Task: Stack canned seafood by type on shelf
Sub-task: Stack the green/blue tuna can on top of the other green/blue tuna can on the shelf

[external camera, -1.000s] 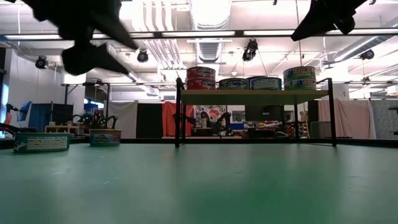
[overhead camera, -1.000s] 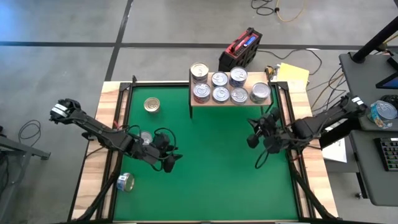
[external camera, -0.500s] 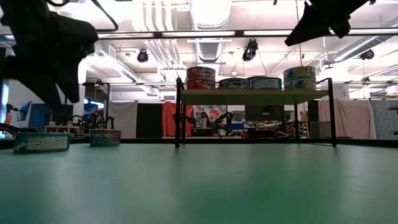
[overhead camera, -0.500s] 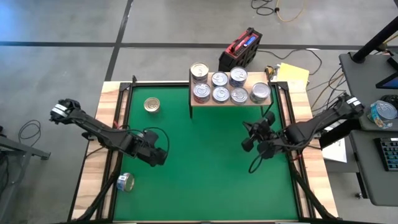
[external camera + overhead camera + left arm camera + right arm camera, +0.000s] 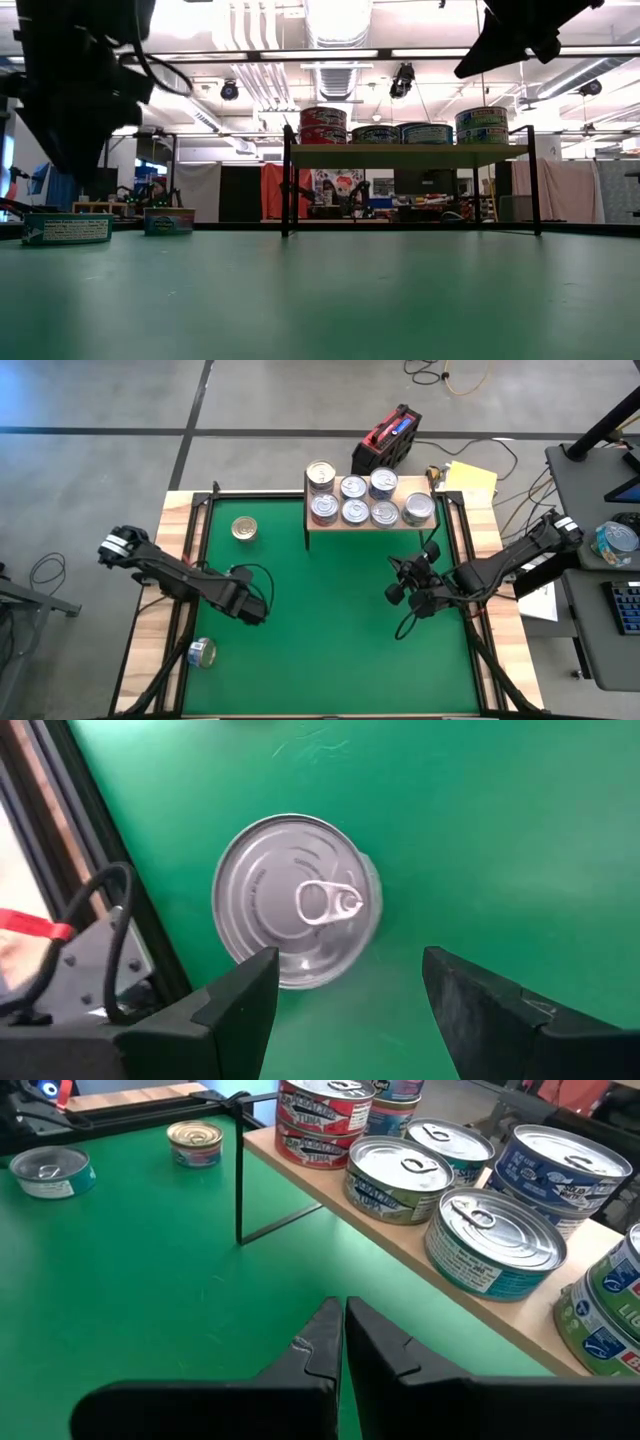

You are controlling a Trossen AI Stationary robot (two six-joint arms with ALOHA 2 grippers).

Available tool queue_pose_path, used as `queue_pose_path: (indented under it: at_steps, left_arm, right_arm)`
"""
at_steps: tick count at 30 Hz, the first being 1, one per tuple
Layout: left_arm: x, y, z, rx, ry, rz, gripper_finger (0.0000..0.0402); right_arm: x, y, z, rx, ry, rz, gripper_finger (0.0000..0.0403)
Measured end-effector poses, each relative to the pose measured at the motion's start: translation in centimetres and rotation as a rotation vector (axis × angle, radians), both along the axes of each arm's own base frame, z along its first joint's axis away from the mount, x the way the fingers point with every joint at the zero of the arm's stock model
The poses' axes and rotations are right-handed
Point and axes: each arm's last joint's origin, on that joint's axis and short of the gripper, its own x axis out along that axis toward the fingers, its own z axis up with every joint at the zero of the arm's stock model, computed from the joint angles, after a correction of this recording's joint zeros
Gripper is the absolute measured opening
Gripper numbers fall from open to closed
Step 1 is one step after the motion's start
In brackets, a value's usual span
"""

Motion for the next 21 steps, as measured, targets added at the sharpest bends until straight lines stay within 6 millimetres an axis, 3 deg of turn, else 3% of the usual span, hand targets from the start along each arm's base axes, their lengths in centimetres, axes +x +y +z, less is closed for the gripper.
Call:
queue_pose_path:
  at_steps: [7,11,17,21]
  left_arm:
    - [0.3,0.9,-0.6,0.005,0.054,-0.014,0.0218]
    - [0.4,1.3,-0.5,0.005,0.057,-0.011,0.0152]
    - [0.5,1.6,-0.5,0.014,0.059,-0.013,0.0017]
    - [0.3,1.8,-1.0,0.037,0.05,0.005,0.0011]
  right_arm:
    - [0.1,0.0,-0.1,-0.001,0.003,0.0,0.0009]
    - [0.2,0.1,-0.3,-0.004,0.01,0.0,0.0009]
    - [0.4,0.2,-0.5,-0.009,0.02,0.0,0.0009]
    - [0.4,0.2,-0.5,-0.009,0.021,0.0,0.0009]
